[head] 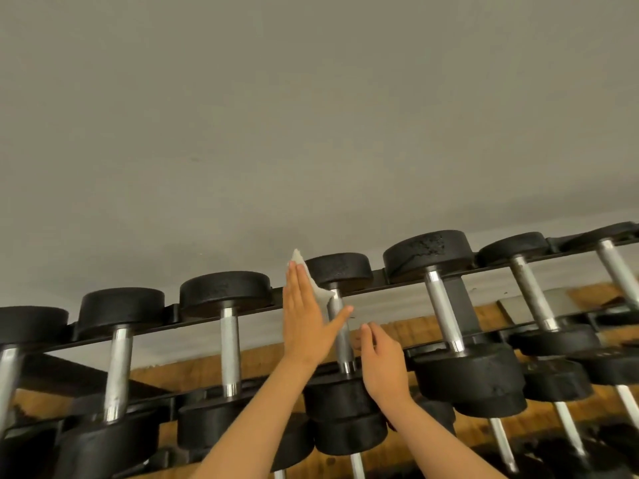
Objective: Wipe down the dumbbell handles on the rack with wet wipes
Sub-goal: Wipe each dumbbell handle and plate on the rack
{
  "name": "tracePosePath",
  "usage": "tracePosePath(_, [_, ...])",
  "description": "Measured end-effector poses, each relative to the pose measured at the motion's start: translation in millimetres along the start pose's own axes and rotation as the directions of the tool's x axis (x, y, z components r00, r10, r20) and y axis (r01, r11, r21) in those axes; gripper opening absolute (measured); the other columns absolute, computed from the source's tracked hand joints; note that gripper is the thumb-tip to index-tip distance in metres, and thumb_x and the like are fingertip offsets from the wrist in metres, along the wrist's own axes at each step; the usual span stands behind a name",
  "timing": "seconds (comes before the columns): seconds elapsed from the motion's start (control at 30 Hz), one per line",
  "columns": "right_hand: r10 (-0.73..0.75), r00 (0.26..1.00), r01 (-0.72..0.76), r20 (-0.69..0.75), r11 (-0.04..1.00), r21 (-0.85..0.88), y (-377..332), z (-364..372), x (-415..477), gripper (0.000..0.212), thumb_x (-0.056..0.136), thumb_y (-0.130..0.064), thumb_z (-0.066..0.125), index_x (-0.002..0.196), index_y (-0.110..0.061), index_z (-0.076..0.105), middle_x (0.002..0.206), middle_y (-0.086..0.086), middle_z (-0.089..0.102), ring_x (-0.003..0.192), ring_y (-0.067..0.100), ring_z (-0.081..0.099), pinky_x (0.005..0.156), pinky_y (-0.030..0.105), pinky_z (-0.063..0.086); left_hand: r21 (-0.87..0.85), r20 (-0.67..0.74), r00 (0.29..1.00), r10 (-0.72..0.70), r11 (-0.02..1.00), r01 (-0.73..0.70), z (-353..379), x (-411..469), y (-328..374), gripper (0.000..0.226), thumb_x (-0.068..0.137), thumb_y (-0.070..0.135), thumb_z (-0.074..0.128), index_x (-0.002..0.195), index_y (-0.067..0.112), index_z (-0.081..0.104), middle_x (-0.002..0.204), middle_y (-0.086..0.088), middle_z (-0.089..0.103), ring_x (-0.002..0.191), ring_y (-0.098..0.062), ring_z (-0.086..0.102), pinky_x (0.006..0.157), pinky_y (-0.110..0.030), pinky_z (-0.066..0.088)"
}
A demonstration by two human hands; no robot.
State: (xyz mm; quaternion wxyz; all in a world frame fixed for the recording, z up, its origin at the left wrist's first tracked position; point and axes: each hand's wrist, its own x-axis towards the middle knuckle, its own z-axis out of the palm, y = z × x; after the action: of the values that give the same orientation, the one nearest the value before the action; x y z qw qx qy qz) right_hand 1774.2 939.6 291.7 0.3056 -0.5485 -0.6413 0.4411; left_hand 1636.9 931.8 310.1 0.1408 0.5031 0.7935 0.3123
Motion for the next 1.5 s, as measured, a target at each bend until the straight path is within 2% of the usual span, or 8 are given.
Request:
tracePosePath(0.13, [0.010, 1.000, -0.010, 0.006, 1.000, -0.005, -1, -1, 1, 0.035, 0.103, -0.027, 0.041, 0.081, -0.012, 0.062, 0.075, 0.005, 0.066, 0.072, 0.014, 0.063, 0.070, 0.034, 0.051, -0.175, 0.029, 0.995, -0.092, 0.980, 0.096, -14, 34, -7, 0.117, 0.078, 0.066, 0.062, 0.155, 0.014, -0.010, 0.165, -0.003, -0.006, 0.152, -0.019, -0.002, 0.124, -0.038, 0.007])
tracePosePath(0.3, [0.015, 1.000, -0.015, 0.010, 1.000, 0.010, -4, -2, -1, 0.034, 0.103, -0.025, 0.042, 0.078, -0.012, 0.062, 0.073, 0.004, 0.065, 0.070, 0.009, 0.061, 0.068, 0.028, 0.050, -0.260, 0.036, 0.999, -0.039, 0.964, 0.047, 0, 5, -19, 0.133, 0.070, 0.056, 0.078, 0.151, 0.027, -0.023, 0.161, 0.009, -0.021, 0.144, -0.003, -0.008, 0.118, -0.026, 0.008])
tracePosePath(0.4, [0.018, 1.000, -0.019, 0.008, 1.000, 0.015, -3, -3, 0, 0.034, 0.103, -0.024, 0.042, 0.077, -0.013, 0.061, 0.073, 0.004, 0.065, 0.070, 0.007, 0.059, 0.063, 0.018, 0.046, -0.319, 0.059, 0.994, -0.092, 0.942, 0.106, 1, 19, -30, 0.135, 0.068, 0.046, 0.085, 0.154, 0.028, -0.019, 0.165, 0.006, -0.009, 0.147, -0.007, 0.003, 0.116, -0.026, 0.014])
tracePosePath(0.8, [0.005, 1.000, -0.005, 0.011, 1.000, -0.004, -6, -2, 0, 0.032, 0.103, -0.022, 0.043, 0.081, -0.013, 0.064, 0.074, -0.002, 0.065, 0.074, -0.002, 0.060, 0.064, 0.007, 0.043, -0.535, 0.164, 0.955, -0.246, 0.791, 0.296, 21, 28, -50, 0.120, 0.067, 0.038, 0.088, 0.154, 0.029, 0.006, 0.159, -0.005, 0.017, 0.148, -0.024, 0.018, 0.118, -0.044, 0.025])
tracePosePath(1.1, [0.008, 1.000, -0.008, 0.020, 1.000, -0.013, -6, -3, 0, 0.033, 0.103, -0.023, 0.043, 0.078, -0.014, 0.063, 0.073, 0.000, 0.065, 0.072, 0.002, 0.060, 0.063, 0.012, 0.043, -0.640, 0.163, 0.954, -0.250, 0.709, 0.295, 16, 25, -41, 0.108, 0.073, 0.028, 0.085, 0.154, 0.023, 0.013, 0.154, -0.002, 0.035, 0.144, -0.019, 0.030, 0.110, -0.026, 0.031])
tracePosePath(1.2, [0.007, 1.000, -0.007, 0.020, 1.000, -0.011, -5, -2, 1, 0.034, 0.103, -0.024, 0.042, 0.078, -0.012, 0.063, 0.072, 0.004, 0.065, 0.071, 0.011, 0.061, 0.065, 0.023, 0.047, -0.557, 0.043, 0.974, -0.223, 0.804, 0.209, 14, 17, -28, 0.120, 0.068, 0.046, 0.085, 0.155, 0.026, 0.006, 0.159, 0.000, 0.023, 0.148, -0.019, 0.020, 0.117, -0.033, 0.026])
tracePosePath(1.33, [0.004, 1.000, -0.004, 0.018, 1.000, -0.001, -2, -2, 2, 0.035, 0.103, -0.025, 0.042, 0.080, -0.010, 0.063, 0.073, 0.006, 0.066, 0.071, 0.017, 0.063, 0.068, 0.036, 0.051, -0.128, -0.054, 0.998, 0.020, 0.991, -0.027, 8, 10, -7, 0.136, 0.068, 0.069, 0.072, 0.151, 0.020, -0.025, 0.161, 0.000, -0.025, 0.147, -0.013, -0.026, 0.120, -0.032, -0.012])
tracePosePath(1.5, [-0.012, 1.000, 0.012, 0.020, 1.000, 0.012, -1, -3, 0, 0.035, 0.104, -0.023, 0.041, 0.078, -0.012, 0.062, 0.071, 0.005, 0.065, 0.068, 0.015, 0.063, 0.066, 0.036, 0.051, 0.388, -0.004, 0.972, 0.235, 0.896, -0.215, 1, 19, 22, 0.129, 0.076, 0.080, 0.054, 0.153, 0.005, -0.018, 0.160, -0.014, -0.025, 0.147, -0.025, -0.026, 0.120, -0.040, -0.017])
